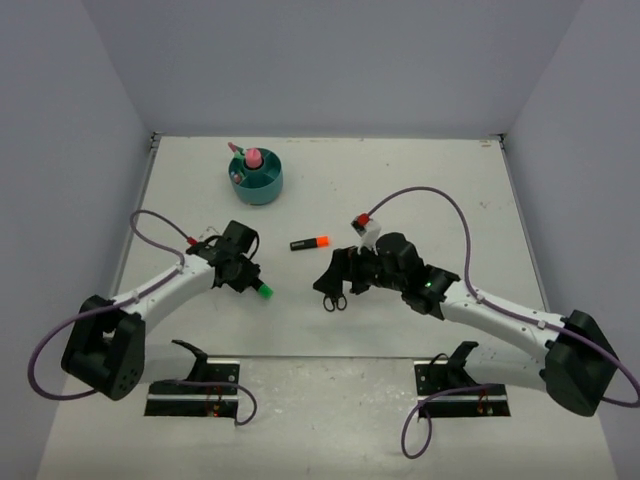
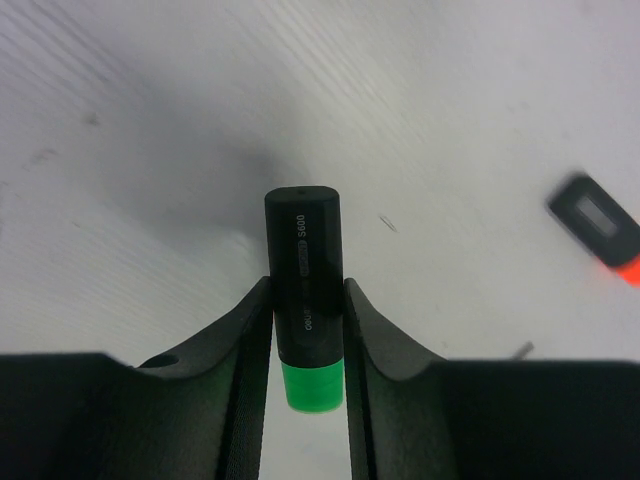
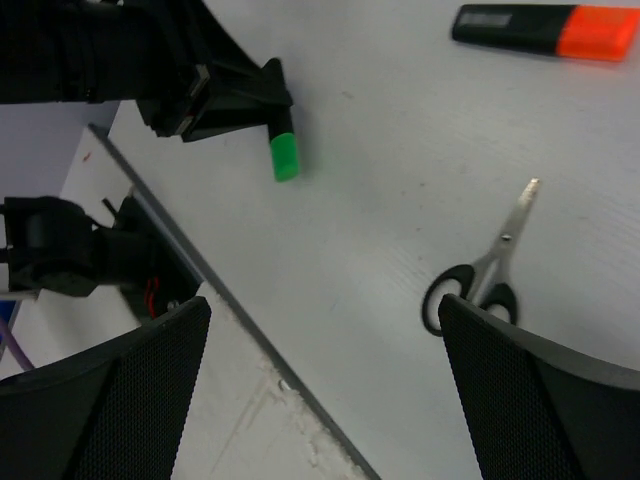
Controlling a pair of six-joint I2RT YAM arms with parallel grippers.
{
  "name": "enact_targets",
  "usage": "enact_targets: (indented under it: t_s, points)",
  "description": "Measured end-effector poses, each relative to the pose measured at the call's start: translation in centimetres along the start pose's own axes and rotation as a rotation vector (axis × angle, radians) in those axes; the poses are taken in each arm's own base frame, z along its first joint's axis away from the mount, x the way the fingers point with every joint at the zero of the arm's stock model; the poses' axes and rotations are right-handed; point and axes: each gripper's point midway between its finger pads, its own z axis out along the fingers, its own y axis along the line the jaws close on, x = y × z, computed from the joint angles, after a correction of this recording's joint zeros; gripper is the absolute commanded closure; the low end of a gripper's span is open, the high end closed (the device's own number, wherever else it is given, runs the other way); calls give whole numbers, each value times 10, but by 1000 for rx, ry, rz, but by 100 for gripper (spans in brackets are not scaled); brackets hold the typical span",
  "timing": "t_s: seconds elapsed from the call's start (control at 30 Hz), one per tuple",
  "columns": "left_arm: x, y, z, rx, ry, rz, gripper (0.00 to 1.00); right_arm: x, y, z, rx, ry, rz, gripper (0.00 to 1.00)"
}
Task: Sort the stationery into containers
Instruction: Pick up the pen from the center of the board, then place the pen in the storage box.
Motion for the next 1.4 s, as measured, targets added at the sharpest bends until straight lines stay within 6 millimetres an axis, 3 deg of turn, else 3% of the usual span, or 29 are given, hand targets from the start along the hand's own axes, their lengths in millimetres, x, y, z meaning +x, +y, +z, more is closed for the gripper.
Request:
enact_targets:
  t_s: [0.2,0.33,0.43,0.57,0.63,0.7,0.77,0.97,1.0,1.03,1.07,1.1,1.13,1.17,1.3,1.4]
  points:
    - [25,-39,-52,252,9,50,100,30,57,33,-178,135,-46,13]
    - [31,-58,-85,419,17,28,100,29,62,46,-172,125,-16,35]
    - [33,-62,-102,515,27,-1,100,25,63,57,-165,120,6,39]
    - [31,-64,-114,569,31,-26,100,24,68,75,-164,131,16,43]
    - [31,-66,-118,586,33,-34,100,26,69,79,-162,132,20,52]
    - [31,-68,-120,597,37,-38,100,26,70,81,-157,127,25,67]
    - [31,-68,-120,602,40,-39,100,25,71,82,-156,115,28,99]
    - [30,-67,-122,619,34,-44,99,21,70,84,-142,93,21,100]
    - [30,-67,-123,621,33,-43,94,21,70,84,-143,93,17,100]
    - [29,-67,-124,626,30,-37,81,21,71,84,-145,92,11,100]
    - [29,-67,-125,635,24,-24,55,21,71,83,-147,91,1,100]
    - [28,-68,-126,649,18,-11,21,21,71,83,-149,89,-10,100]
    - [28,-69,-128,667,11,8,7,20,71,82,-151,88,-25,100]
    - [28,-70,-131,694,2,32,0,20,71,80,-152,90,-45,100]
    - [25,-79,-152,830,-59,166,0,26,67,62,-134,137,-122,100]
    - [23,-85,-173,897,-114,342,0,31,65,30,-124,189,-188,100]
